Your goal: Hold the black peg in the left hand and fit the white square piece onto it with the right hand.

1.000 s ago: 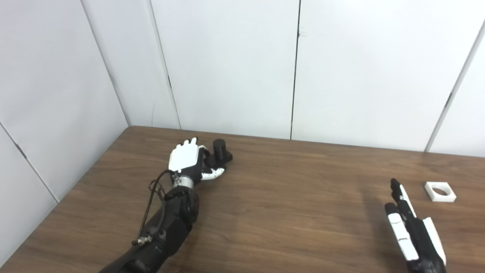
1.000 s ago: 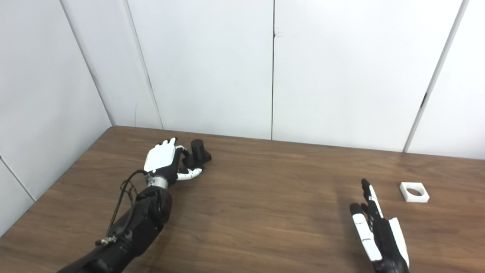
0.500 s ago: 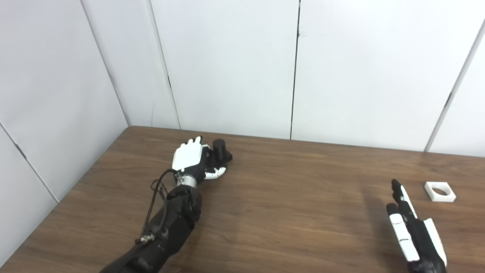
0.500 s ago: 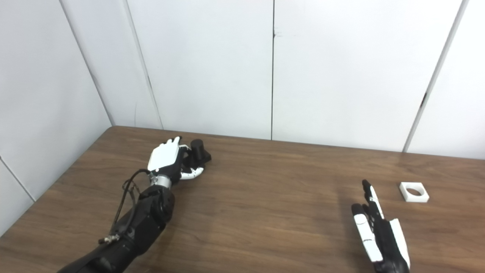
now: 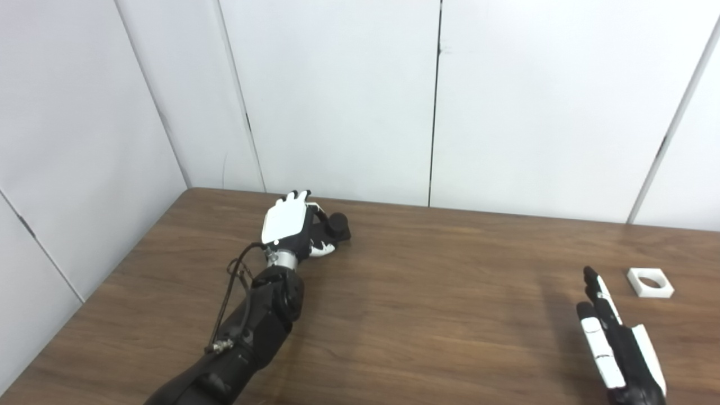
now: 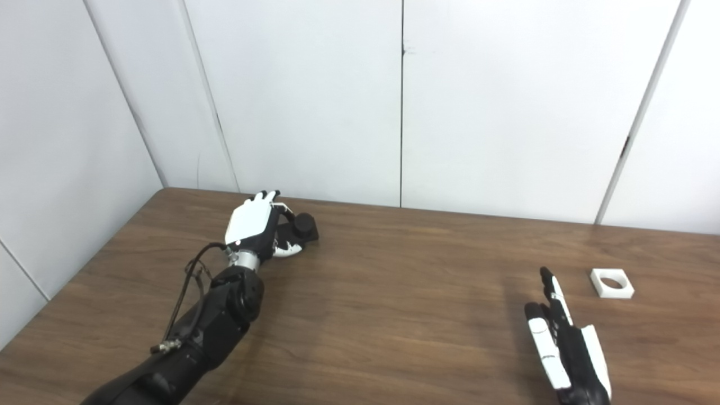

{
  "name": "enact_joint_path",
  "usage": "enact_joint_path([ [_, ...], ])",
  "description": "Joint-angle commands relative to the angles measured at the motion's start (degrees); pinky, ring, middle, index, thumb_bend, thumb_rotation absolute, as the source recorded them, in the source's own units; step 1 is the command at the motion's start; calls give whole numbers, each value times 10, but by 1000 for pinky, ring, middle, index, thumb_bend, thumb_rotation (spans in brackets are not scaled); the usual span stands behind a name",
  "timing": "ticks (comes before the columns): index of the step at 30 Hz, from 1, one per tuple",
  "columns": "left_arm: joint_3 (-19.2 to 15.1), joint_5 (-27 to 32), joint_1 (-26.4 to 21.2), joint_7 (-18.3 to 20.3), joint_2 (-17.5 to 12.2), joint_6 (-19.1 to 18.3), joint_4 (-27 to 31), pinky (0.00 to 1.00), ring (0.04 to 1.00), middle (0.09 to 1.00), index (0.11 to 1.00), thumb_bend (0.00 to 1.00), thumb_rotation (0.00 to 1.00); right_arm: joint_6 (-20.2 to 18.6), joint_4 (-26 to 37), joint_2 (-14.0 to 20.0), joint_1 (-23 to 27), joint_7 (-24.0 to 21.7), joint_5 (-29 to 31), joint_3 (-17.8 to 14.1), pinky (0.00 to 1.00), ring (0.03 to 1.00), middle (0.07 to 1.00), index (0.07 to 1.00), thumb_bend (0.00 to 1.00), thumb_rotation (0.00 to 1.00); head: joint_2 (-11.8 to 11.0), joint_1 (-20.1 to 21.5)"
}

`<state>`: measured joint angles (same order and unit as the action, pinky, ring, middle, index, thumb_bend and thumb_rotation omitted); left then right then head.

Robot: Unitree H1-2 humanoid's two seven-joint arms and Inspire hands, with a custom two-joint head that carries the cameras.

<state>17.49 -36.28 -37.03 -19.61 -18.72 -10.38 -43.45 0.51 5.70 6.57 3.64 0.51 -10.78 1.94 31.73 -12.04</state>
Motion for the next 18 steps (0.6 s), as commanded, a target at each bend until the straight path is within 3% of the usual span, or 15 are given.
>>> enact_joint_path([
  [1, 8, 11, 16, 44, -2, 10, -9, 1000, 1000, 969, 493, 518, 85, 18, 18, 1, 12, 3, 0, -3, 944, 1000, 1000, 985, 519, 1000, 0, -1],
  [11, 17, 56, 21, 124, -25, 76, 12, 1000, 1000, 997, 493, 519, 86, 21, 14, 1, 15, 2, 0, -1, 968, 1000, 1000, 983, 512, 1000, 1, 3],
  [18, 5, 120, 23, 194, -27, 125, 19, 1000, 1000, 1000, 490, 521, 82, 16, 14, 0, 18, -1, 2, 0, 957, 1000, 1000, 986, 535, 998, 2, 6],
])
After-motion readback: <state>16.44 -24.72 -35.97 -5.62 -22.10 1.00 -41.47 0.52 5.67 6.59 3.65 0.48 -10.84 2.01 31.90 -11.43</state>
